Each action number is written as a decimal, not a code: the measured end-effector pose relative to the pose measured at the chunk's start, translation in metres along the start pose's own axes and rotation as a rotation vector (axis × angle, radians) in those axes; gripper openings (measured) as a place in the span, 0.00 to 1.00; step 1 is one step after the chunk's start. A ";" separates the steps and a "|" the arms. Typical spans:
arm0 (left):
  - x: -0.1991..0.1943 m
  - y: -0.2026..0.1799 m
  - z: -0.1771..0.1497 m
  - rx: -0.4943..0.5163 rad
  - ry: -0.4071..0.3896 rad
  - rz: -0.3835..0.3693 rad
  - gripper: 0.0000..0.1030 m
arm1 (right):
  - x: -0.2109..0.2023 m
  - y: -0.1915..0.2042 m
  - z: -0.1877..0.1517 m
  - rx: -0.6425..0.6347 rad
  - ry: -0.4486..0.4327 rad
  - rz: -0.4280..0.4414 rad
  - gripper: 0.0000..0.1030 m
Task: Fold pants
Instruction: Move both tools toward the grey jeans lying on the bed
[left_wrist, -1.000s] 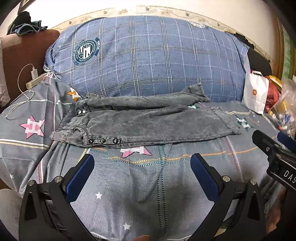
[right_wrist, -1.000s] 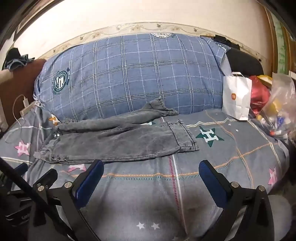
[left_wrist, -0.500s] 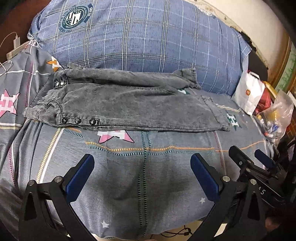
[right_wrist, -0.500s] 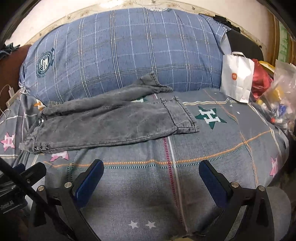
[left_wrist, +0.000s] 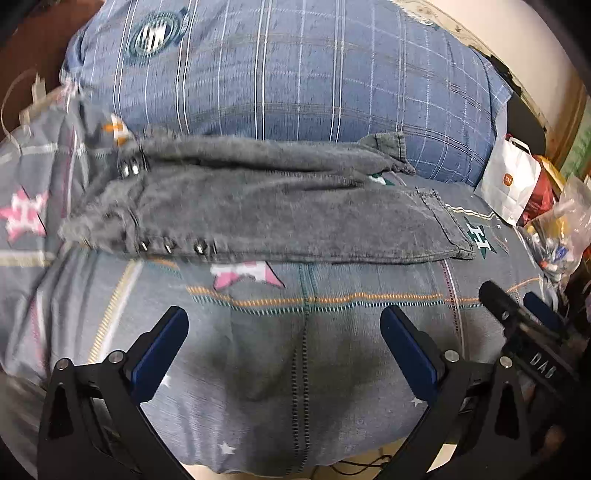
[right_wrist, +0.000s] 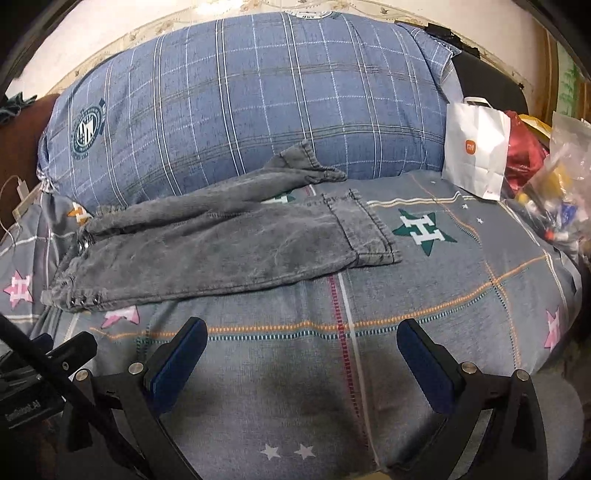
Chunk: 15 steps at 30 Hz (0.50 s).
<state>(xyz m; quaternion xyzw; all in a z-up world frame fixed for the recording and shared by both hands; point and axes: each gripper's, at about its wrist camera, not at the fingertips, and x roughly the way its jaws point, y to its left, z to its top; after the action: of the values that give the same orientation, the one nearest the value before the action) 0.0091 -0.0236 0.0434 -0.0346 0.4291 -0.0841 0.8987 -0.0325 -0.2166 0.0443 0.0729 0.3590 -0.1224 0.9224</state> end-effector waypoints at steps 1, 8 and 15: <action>-0.007 -0.001 0.006 0.015 -0.014 0.006 1.00 | -0.004 -0.001 0.006 0.008 0.003 0.019 1.00; -0.044 -0.002 0.063 0.064 -0.075 -0.013 1.00 | -0.029 0.008 0.067 -0.040 -0.001 0.102 1.00; -0.039 0.000 0.113 0.073 -0.118 0.007 1.00 | -0.038 0.028 0.114 -0.104 -0.050 0.131 1.00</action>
<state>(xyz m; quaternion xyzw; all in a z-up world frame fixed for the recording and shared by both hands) 0.0727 -0.0180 0.1442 -0.0051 0.3721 -0.0947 0.9233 0.0218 -0.2090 0.1552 0.0453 0.3362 -0.0446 0.9397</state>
